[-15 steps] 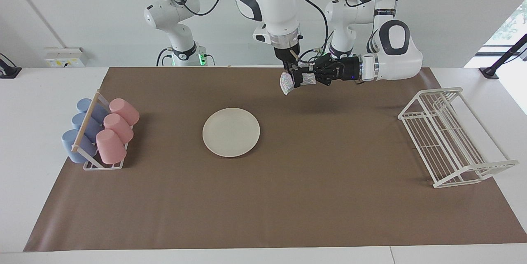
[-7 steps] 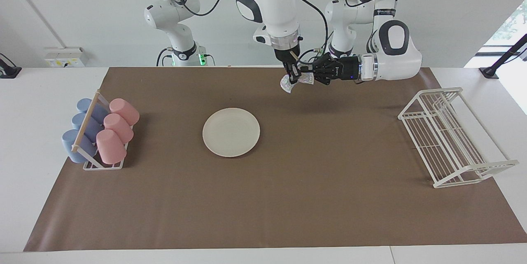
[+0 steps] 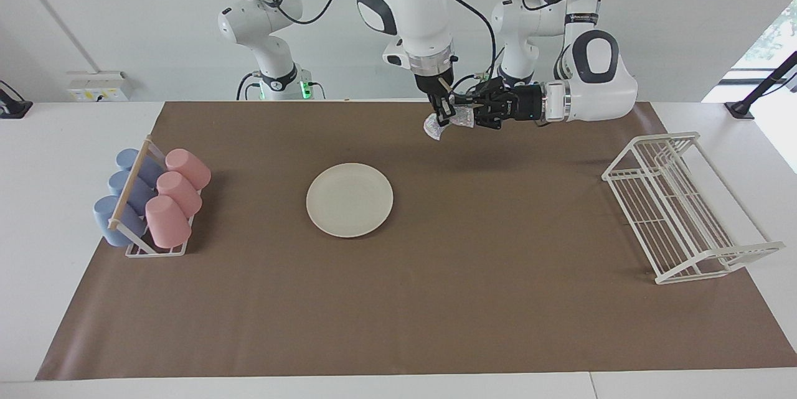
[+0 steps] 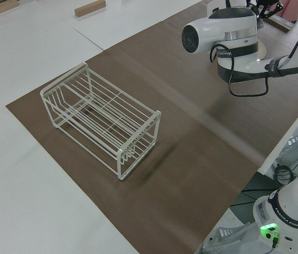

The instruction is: Wipe plate with sponge

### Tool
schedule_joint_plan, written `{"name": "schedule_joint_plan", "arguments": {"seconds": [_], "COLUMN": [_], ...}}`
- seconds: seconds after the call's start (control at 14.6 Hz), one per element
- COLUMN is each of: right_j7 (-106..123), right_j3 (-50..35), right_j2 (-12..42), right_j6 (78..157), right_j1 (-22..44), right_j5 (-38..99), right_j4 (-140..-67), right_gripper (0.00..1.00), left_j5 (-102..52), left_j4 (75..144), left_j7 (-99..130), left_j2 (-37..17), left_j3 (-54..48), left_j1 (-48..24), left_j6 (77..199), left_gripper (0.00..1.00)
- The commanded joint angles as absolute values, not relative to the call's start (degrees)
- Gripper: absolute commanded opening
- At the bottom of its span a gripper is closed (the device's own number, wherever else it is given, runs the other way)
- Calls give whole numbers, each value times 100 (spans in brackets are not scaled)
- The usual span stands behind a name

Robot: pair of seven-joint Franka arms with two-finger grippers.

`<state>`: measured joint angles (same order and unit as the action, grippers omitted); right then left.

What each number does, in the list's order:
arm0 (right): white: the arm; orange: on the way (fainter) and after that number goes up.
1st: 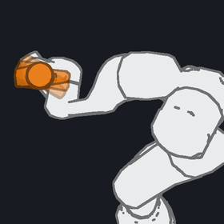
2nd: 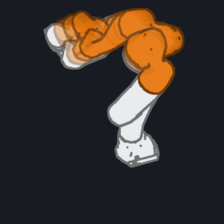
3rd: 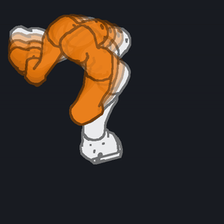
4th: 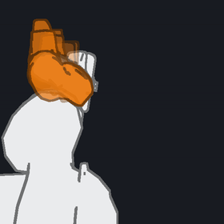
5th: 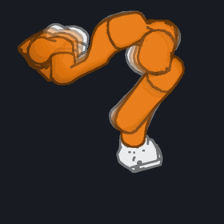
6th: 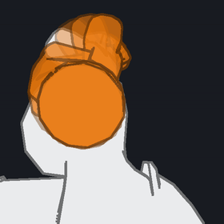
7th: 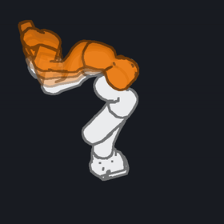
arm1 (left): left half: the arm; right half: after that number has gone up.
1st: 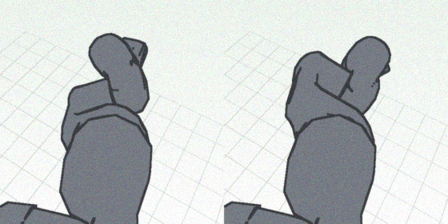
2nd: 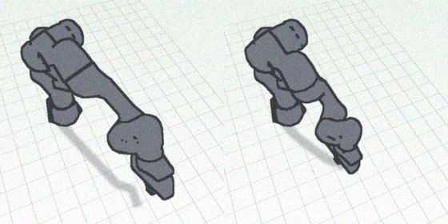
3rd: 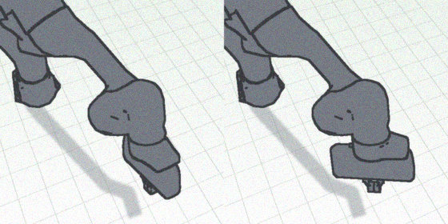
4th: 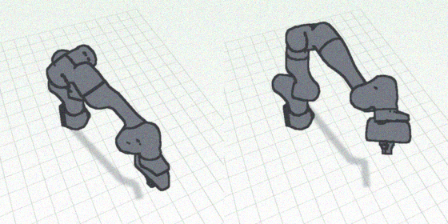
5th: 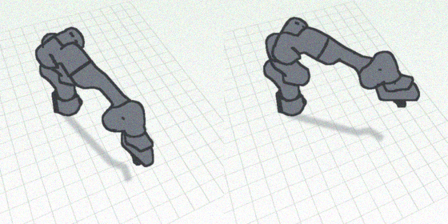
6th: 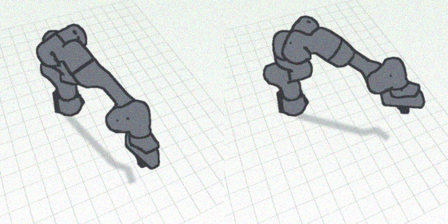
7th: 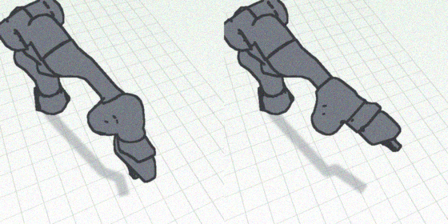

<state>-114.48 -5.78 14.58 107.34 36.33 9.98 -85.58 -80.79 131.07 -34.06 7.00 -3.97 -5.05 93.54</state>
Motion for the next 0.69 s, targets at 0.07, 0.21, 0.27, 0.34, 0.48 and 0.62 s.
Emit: {"name": "schedule_joint_plan", "arguments": {"seconds": [0.07,0.21,0.27,0.34,0.48,0.62], "right_j7": [-11085,-10619,-10400,-10145,-9426,-8958], "right_j3": [-580,-571,-571,-571,-571,-571], "right_j2": [1196,1082,994,863,756,651], "right_j6": [10863,10898,10977,11239,12028,12688], "right_j1": [3490,3340,3244,3121,2718,2549], "right_j5": [1011,862,800,791,791,791], "right_j4": [-9025,-9332,-9560,-9937,-10762,-11361], "right_gripper": [3,3,3,2,0,0], "left_j5": [-8130,-8104,-8025,-7937,-7779,-7437], "left_j4": [13289,13289,13298,13289,13289,13272], "left_j7": [-3445,-3437,-3437,-3437,-3419,-3419], "left_j2": [896,896,896,896,896,879], "left_j3": [-334,-325,-325,-325,-316,-308], "left_j1": [-571,-563,-510,-492,-405,-282], "left_j6": [9325,9351,9334,9325,9343,9378], "left_gripper": [100,100,100,100,100,100]}}
